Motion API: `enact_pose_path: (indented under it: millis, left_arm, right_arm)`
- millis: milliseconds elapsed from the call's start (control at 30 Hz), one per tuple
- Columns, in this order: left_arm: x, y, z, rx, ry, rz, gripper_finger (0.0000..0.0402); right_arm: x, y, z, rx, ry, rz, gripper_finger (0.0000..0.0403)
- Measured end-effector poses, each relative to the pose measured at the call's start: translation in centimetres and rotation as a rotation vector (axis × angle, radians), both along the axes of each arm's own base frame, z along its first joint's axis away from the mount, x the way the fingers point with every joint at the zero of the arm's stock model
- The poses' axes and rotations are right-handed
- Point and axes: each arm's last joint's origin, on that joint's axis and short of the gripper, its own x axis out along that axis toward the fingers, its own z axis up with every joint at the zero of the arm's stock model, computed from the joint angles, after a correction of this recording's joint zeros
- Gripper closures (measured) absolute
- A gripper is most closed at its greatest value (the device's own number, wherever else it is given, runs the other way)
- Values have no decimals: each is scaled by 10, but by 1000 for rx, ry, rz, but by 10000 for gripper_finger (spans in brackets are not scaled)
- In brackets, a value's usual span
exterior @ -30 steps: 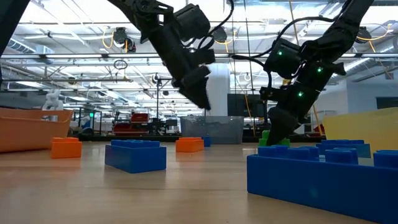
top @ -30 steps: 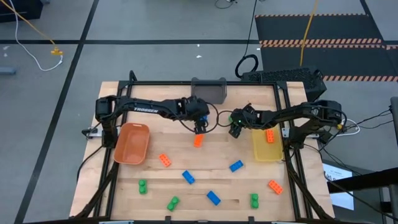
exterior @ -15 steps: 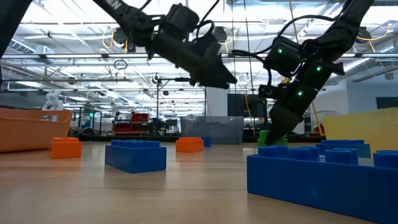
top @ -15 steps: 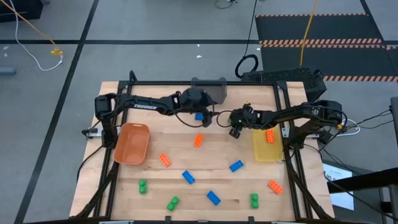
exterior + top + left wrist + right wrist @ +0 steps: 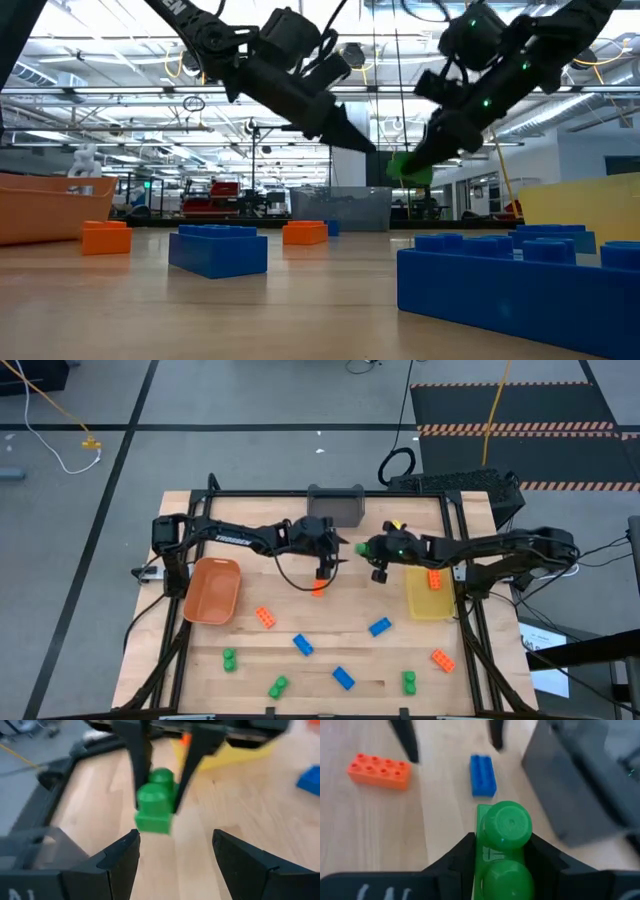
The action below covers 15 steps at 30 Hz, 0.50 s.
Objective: Sort & place blocks by color
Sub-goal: Put the green game piece into the orange bin
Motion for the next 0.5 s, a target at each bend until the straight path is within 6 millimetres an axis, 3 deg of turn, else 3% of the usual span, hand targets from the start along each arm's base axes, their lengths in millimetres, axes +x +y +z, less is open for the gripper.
enact_pose_path:
  millis: [133,500]
  left_arm:
    - [1,-1,2,-10,-18,9,153]
    - [2,-5,3,-36,-31,18,153]
  right_arm:
    - [2,5,7,-77,-31,69,286]
    - [4,7,10,-93,-56,123,286]
